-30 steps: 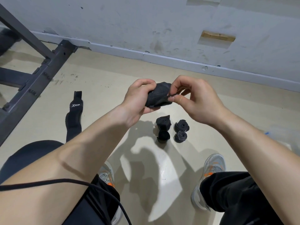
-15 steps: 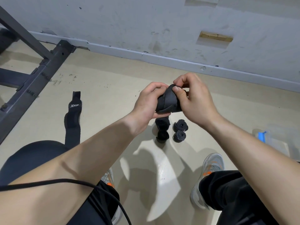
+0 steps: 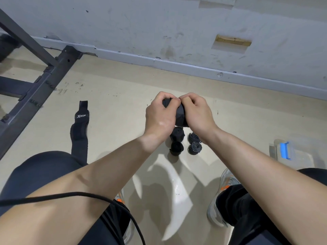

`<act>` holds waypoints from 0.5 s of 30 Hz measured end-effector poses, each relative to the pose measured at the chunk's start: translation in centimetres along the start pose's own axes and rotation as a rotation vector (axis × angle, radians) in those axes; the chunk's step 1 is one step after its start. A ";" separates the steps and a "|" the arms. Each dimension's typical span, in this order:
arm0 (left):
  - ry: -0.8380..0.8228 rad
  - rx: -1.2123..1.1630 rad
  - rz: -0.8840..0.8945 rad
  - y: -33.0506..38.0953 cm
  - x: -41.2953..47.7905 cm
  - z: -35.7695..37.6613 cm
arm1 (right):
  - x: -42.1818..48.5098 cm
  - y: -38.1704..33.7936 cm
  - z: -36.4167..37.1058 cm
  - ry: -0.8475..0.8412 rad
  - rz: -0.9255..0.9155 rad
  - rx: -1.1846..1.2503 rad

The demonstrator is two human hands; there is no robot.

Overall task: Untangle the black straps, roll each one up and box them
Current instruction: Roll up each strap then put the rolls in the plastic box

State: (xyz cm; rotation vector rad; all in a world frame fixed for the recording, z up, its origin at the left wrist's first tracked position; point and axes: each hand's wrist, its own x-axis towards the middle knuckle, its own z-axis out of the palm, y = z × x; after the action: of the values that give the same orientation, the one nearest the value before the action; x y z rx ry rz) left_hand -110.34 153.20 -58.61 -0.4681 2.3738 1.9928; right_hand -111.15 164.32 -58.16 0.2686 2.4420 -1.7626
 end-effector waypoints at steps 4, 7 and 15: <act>-0.005 0.024 -0.023 -0.5 -0.1 0.0 | 0.3 0.4 0.8 0.055 0.044 -0.015; -0.018 0.046 -0.032 -1.2 -0.3 -0.3 | 0.4 0.9 1.3 0.090 0.041 -0.053; -0.021 0.094 -0.085 -1.5 -0.5 -1.7 | -0.9 1.3 1.6 -0.032 0.042 -0.052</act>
State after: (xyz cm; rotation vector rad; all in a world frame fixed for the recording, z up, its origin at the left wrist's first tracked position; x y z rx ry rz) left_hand -109.18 151.45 -59.59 -0.5317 2.3793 1.8339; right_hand -109.95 163.13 -59.71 0.2822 2.4370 -1.6707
